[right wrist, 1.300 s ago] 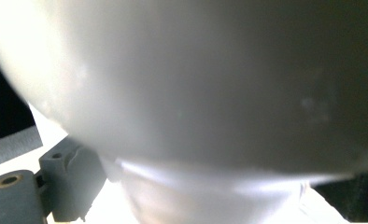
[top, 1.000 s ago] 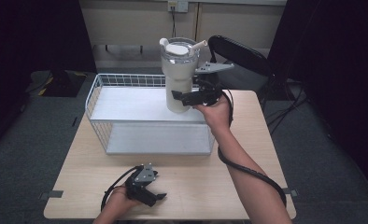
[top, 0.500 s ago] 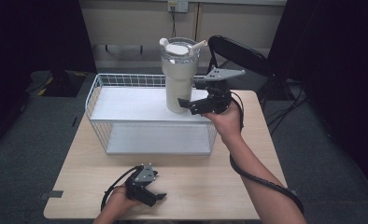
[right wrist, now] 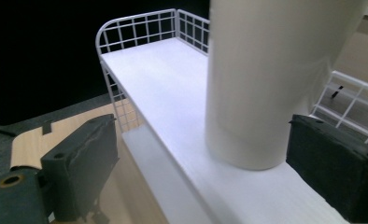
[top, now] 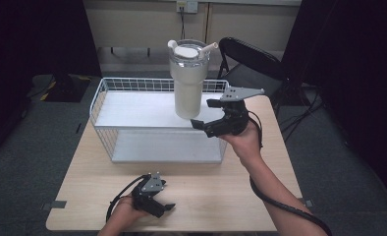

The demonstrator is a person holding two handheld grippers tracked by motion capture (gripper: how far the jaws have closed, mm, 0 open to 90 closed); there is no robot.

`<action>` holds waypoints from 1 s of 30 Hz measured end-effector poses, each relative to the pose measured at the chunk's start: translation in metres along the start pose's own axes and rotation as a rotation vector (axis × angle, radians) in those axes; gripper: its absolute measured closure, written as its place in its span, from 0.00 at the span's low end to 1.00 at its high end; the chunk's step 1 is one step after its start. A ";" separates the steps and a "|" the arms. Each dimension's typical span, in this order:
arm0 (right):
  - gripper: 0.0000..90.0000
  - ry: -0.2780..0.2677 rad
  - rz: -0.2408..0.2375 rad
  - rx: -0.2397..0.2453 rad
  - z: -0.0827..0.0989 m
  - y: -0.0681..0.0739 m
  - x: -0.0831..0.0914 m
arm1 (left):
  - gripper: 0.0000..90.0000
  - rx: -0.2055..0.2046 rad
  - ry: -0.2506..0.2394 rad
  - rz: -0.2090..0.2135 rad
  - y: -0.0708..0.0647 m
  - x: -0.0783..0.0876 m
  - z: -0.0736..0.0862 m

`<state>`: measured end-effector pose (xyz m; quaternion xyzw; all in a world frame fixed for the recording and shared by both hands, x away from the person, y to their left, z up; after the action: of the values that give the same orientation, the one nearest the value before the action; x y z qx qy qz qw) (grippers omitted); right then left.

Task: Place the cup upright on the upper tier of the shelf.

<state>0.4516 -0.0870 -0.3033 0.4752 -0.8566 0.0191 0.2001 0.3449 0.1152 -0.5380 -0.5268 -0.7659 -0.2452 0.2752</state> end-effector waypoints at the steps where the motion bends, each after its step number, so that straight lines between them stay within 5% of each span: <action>1: 0.09 0.002 -0.003 0.002 0.002 0.001 0.001 | 0.14 0.001 -0.001 -0.001 0.000 0.000 0.000; 30: 0.10 0.022 -0.094 -0.006 0.067 0.013 0.011 | 0.14 0.004 -0.002 0.001 0.000 0.000 0.000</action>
<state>0.4138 -0.1034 -0.3589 0.5141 -0.8312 0.0122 0.2115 0.3446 0.1150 -0.5382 -0.5271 -0.7662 -0.2432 0.2757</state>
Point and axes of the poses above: each handheld gripper's, and its own axes: x roughly backward along the jaws, z roughly out of its underside, y roughly to its left, the point moved 5 cm from there along -x, roughly forward along the jaws, and after that the axes turned 8 degrees about -x, right-handed, at the moved point
